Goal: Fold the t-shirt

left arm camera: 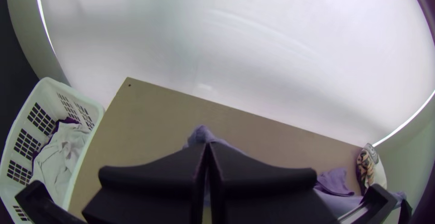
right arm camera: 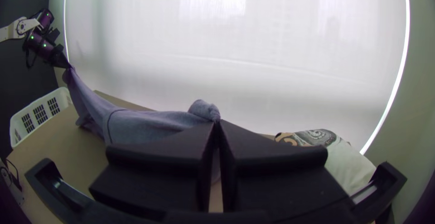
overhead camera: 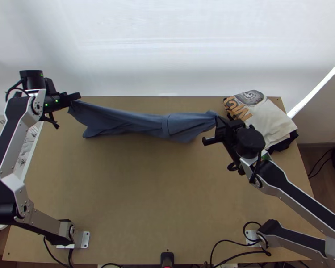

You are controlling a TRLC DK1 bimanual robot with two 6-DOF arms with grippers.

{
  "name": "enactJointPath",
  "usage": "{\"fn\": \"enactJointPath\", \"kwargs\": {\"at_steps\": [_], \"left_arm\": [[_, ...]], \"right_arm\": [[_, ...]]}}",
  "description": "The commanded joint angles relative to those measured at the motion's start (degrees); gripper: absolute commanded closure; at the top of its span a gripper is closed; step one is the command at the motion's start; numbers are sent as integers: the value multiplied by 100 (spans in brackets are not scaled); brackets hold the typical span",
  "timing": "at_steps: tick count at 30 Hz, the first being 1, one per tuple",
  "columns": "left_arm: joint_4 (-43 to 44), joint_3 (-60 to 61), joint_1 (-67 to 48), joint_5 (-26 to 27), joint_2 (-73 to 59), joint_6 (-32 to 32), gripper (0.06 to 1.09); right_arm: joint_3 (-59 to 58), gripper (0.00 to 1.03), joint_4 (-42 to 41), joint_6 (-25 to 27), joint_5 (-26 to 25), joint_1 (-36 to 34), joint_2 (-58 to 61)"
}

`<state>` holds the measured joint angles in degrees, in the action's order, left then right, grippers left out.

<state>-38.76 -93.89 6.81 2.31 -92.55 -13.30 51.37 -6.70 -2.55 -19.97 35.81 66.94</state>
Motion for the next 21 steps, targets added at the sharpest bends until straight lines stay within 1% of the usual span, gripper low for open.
{"fn": "enactJointPath", "kwargs": {"at_steps": [1, 4, 8, 10, 14, 21], "left_arm": [[343, -174, 5, -2, 396, -419, 105], [686, -227, 49, -2, 677, -621, 105], [827, -490, 216, -2, 915, -911, 105], [1029, -490, 356, -2, 1090, -1052, 105], [1266, -490, 506, 7, 1451, -1289, 105], [1143, -455, 558, 7, 2127, -1289, 105]], "right_arm": [[435, 100, -165, 123, -42, -57, -155], [857, 100, -288, 343, -78, -57, -163], [1481, 100, -306, 553, -86, -66, -155], [1709, 100, -306, 633, -95, -66, -190], [1859, 100, -394, 773, -95, -48, -453], [1823, 100, -262, 861, -95, 31, -1165]]}}
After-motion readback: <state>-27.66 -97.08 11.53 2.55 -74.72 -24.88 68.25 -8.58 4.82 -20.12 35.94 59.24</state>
